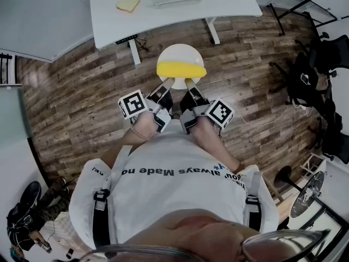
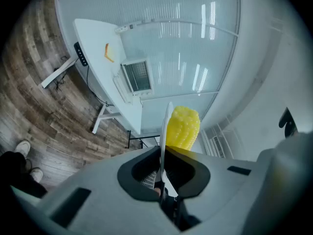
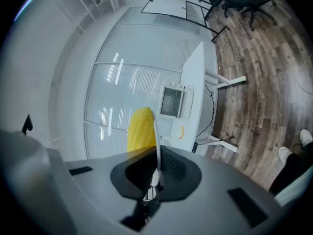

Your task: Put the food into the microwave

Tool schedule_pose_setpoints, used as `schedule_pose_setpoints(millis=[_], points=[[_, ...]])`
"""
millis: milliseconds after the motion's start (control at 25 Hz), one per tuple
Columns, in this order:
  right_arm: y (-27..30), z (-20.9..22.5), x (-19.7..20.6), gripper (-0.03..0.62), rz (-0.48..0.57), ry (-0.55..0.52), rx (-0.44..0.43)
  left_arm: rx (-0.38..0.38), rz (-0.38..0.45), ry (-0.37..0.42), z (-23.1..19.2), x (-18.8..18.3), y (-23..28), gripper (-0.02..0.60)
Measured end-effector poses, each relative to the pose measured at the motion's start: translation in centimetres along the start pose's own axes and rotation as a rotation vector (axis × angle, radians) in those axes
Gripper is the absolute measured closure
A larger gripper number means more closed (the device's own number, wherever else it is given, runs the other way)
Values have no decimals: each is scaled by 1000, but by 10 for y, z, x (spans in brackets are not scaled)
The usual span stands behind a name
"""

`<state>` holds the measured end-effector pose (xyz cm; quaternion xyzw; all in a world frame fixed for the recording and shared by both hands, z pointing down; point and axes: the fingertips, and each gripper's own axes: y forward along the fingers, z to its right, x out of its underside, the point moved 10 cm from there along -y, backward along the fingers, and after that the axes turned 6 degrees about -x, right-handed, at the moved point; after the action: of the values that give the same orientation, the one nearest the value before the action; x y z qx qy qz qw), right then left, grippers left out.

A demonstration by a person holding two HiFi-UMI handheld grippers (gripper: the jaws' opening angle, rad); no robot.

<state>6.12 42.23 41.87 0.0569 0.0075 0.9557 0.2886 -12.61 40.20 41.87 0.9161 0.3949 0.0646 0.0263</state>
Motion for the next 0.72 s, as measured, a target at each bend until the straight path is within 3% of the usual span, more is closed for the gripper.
schedule_pose_setpoints(millis=[200, 720], points=[[0, -1, -1, 576, 0, -27, 4, -47, -7, 29, -4, -3, -4, 558], [14, -6, 3, 575, 6, -69, 13, -20, -8, 11, -3, -17, -4, 558]])
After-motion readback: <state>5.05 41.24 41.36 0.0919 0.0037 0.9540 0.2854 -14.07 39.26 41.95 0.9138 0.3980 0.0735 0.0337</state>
